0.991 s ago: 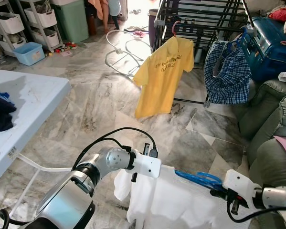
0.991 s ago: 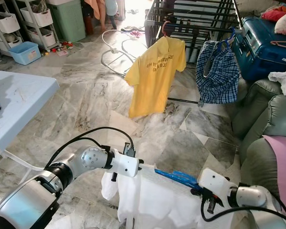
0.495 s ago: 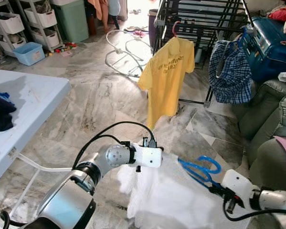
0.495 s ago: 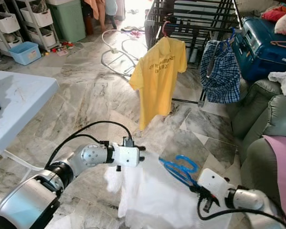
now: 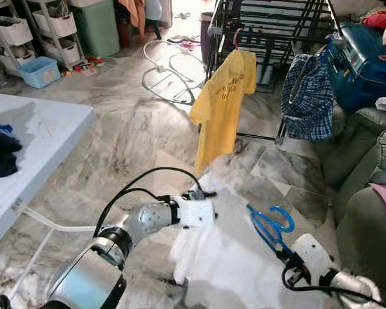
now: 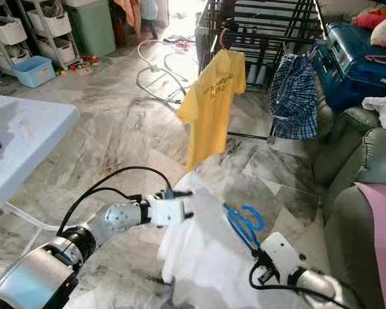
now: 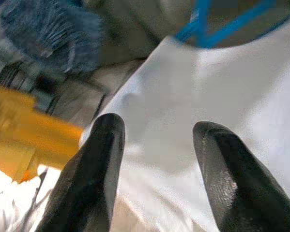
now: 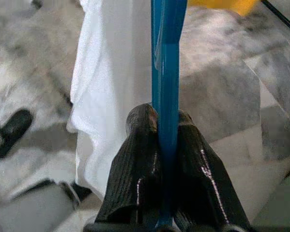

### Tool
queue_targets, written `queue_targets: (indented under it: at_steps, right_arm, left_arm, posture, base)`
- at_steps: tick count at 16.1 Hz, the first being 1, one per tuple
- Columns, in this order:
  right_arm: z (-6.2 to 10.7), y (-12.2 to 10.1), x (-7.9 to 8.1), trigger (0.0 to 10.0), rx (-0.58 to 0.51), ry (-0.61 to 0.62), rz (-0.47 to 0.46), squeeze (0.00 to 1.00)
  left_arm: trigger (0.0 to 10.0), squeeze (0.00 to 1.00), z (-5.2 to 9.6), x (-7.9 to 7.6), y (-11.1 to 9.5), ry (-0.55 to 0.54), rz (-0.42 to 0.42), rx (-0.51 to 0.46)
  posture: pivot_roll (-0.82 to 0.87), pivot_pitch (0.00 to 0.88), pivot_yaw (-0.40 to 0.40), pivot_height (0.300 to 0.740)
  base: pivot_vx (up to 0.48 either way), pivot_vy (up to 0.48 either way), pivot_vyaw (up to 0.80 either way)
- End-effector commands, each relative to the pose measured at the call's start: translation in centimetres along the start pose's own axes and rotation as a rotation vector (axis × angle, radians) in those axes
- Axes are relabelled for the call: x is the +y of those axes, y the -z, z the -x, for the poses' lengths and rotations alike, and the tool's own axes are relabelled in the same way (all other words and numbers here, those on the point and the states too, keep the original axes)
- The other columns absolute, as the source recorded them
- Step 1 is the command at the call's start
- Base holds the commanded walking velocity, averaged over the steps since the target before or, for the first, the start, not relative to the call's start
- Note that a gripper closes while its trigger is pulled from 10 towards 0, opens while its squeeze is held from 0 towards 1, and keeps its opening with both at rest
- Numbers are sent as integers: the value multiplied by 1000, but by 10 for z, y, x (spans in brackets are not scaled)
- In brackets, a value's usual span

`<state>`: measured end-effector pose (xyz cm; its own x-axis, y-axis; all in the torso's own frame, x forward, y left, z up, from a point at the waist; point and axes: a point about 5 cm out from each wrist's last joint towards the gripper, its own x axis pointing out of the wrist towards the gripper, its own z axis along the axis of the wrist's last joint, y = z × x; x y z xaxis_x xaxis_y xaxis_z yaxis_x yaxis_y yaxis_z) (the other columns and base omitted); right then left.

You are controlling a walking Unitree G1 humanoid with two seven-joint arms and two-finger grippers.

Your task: Hang hanger

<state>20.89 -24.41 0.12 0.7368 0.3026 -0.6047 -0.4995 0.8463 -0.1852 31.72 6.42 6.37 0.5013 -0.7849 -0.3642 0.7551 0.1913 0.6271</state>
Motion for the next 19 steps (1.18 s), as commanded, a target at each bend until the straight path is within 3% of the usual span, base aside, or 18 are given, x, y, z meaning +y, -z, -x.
queue_targets:
  at_steps: [1,2,5,6,7,9,12,15,16,17,18,19]
  right_arm:
    - [2,-8,-9,0,-51,88,-57,0]
    - [1,-10,-6,0,-94,168,-133,0]
    - [0,-12,-3,0,-126,255,-232,0]
    - [-3,-12,-1,0,-137,315,-317,0]
    - [-5,-12,0,0,-139,347,-351,0]
    - [-12,-17,-4,0,-153,418,-456,0]
    - [-21,-23,-7,0,-169,461,-543,0]
    - [-32,-16,4,0,-159,477,-610,0]
    - [-36,-15,11,0,-149,458,-614,0]
    - [-39,-14,15,0,-139,448,-618,0]
    - [-43,-16,20,0,-140,445,-617,0]
    - [-45,-17,22,0,-146,441,-627,0]
  left_arm:
    - [10000,1000,1,4,7,-89,97,47]
    - [10000,1000,6,6,22,-235,293,138]
    - [10000,1000,13,7,36,-400,529,201]
    - [10000,1000,17,4,45,-502,670,254]
    - [10000,1000,17,0,49,-541,753,277]
    - [10000,1000,18,-13,55,-592,858,328]
    - [10000,1000,23,-29,63,-623,917,380]
    - [10000,1000,37,-53,79,-657,1000,491]
    - [10000,875,40,-58,81,-650,991,511]
    - [10000,157,41,-62,83,-649,990,525]
    - [10000,0,43,-66,85,-644,991,551]
    - [10000,0,44,-68,86,-644,996,572]
  posture:
    - [-29,26,-25,740]
    - [-32,22,-26,740]
    - [-27,12,-30,740]
    - [-21,6,-35,740]
    - [-14,0,-45,740]
    - [9,0,-71,740]
    - [45,0,-113,740]
    - [90,0,-151,740]
    - [101,0,-157,740]
    - [113,0,-167,740]
    - [120,0,-171,740]
    - [134,0,-179,740]
  base:
    - [0,0,0]
    - [0,0,0]
    - [0,0,0]
    - [0,0,0]
    - [0,0,0]
    - [0,0,0]
    - [0,0,0]
    - [0,0,0]
    - [0,0,0]
    - [0,0,0]
    - [0,0,0]
    - [0,0,0]
